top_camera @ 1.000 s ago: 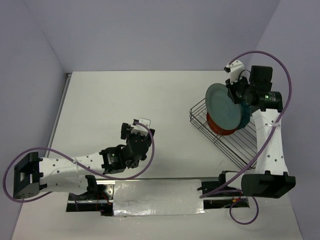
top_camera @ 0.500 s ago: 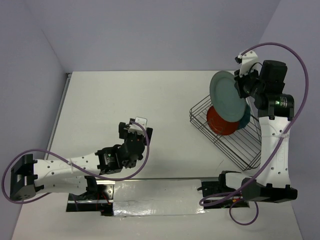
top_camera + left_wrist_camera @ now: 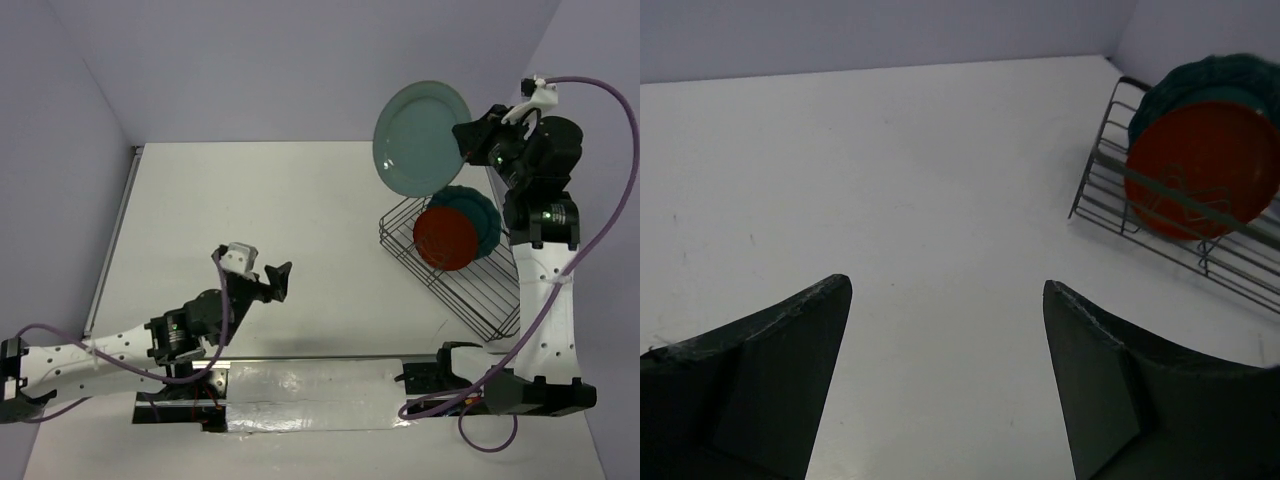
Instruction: Unload the plates from the dish rack
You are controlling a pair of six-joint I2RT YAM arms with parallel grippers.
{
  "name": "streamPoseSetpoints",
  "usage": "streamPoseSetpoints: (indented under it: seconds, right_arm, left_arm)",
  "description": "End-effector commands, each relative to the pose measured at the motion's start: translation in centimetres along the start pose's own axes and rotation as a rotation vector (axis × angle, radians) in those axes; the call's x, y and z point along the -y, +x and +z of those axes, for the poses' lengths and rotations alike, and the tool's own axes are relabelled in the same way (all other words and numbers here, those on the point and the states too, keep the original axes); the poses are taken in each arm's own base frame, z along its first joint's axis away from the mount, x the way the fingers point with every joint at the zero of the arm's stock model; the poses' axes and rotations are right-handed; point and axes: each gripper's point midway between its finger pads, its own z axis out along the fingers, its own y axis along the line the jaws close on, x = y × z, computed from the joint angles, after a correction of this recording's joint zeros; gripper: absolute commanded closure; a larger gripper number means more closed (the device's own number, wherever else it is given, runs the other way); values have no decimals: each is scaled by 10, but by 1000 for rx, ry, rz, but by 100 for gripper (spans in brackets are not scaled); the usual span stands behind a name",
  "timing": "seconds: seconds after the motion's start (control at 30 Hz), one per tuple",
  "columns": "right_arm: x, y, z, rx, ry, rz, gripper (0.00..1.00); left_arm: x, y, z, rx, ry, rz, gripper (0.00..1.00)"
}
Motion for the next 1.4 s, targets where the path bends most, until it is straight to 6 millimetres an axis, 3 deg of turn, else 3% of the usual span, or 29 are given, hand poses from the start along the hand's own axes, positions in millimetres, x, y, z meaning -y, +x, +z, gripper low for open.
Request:
streamPoseSetpoints:
  seconds: [0.0,0.07,0.1,0.2,0.23,0.33,0.4,0.43,0.5,0.53,0.6,0.7,0.73,0.97,1.17,1.37]
  right_arm:
    - [-62,-52,5,233,-269,260,100]
    - [-80,-46,17,232,-328,274,100]
    - [-104,-38,20,206,-380,271,100]
    - [-119,-19,40,186,-355,304,100]
    - [-131,-1,48,160,-371,339,100]
    - [-155,25,69,127,-415,443,100]
    - [-165,43,86,107,-405,418,100]
    - [-174,65,104,62,-393,408,100]
    - [-178,77,122,59,-402,420,100]
    - [-179,101,139,20,-400,424,100]
    - [-186,120,157,1,-430,431,100]
    - [-186,139,177,-25,-414,462,100]
    - [-183,154,189,-51,-397,478,100]
    - [-168,198,225,-101,-323,500,100]
    - [-152,233,244,-156,-274,534,100]
    - [-136,261,248,-192,-252,572,100]
  left_arm:
    - [7,-26,-10,105,94,-117,10]
    - [-1,-30,-13,137,76,-150,10]
    - [-2,-30,-13,143,73,-146,10]
    - [-8,-28,-9,130,10,-134,12]
    - [-8,-27,-5,116,-11,-118,13]
    - [-20,-18,-1,87,-111,-81,14]
    - [-24,-18,-1,93,-133,-75,14]
    - [-26,-19,-2,98,-142,-76,14]
    - [-29,-18,-3,105,-144,-84,14]
    - [-33,-19,-5,116,-149,-96,14]
    - [-37,-20,-9,127,-156,-113,14]
    - [-40,-24,-11,139,-156,-136,13]
    - [-37,-23,-11,135,-136,-129,12]
    - [-34,-18,-6,111,-150,-88,12]
    - [-32,-17,-4,102,-157,-75,12]
    - [-35,-15,-4,106,-167,-77,12]
